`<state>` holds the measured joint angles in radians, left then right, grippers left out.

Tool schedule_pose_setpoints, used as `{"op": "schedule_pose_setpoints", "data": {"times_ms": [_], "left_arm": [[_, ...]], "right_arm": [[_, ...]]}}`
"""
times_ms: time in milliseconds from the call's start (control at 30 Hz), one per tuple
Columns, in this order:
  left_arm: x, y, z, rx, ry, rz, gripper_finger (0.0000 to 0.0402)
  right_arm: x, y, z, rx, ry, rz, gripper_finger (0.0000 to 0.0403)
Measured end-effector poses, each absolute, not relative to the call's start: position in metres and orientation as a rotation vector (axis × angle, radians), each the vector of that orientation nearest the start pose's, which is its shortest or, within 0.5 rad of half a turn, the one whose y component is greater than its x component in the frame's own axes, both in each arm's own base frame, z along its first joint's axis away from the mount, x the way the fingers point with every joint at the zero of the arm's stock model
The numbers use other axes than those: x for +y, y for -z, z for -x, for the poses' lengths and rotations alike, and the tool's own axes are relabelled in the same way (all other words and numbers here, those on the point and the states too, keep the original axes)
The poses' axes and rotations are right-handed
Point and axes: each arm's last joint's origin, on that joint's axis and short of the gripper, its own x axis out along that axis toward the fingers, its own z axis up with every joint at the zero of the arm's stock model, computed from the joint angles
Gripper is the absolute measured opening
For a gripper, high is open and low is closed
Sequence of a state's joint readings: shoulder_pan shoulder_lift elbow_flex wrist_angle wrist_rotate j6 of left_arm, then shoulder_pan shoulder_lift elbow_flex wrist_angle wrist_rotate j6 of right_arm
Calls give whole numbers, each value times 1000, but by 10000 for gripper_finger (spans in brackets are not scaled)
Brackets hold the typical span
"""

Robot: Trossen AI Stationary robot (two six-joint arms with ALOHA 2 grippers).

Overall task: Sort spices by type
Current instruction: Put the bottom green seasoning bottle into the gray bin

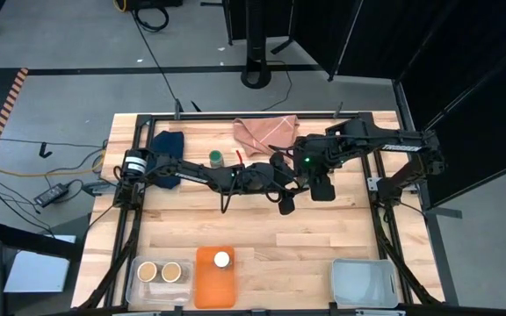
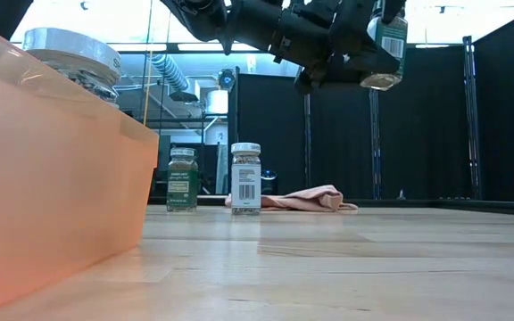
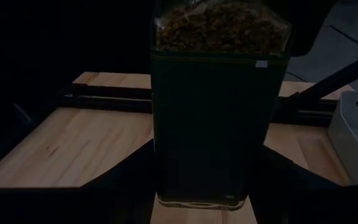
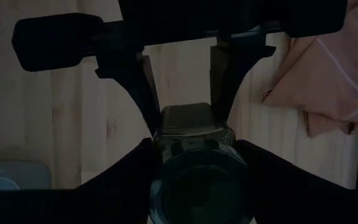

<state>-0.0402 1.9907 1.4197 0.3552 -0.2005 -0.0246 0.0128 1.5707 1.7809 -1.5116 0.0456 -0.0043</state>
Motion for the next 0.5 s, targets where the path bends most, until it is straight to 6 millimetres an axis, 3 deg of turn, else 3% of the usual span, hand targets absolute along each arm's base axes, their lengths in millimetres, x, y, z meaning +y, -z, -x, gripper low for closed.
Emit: {"op": "schedule_pose_setpoints", "data": {"times_ms": [500], "left_arm": [[-13,-243,-461,257,-150,46,204]], "right_arm": [[2,-384,-272,1309,20,30,208]]}}
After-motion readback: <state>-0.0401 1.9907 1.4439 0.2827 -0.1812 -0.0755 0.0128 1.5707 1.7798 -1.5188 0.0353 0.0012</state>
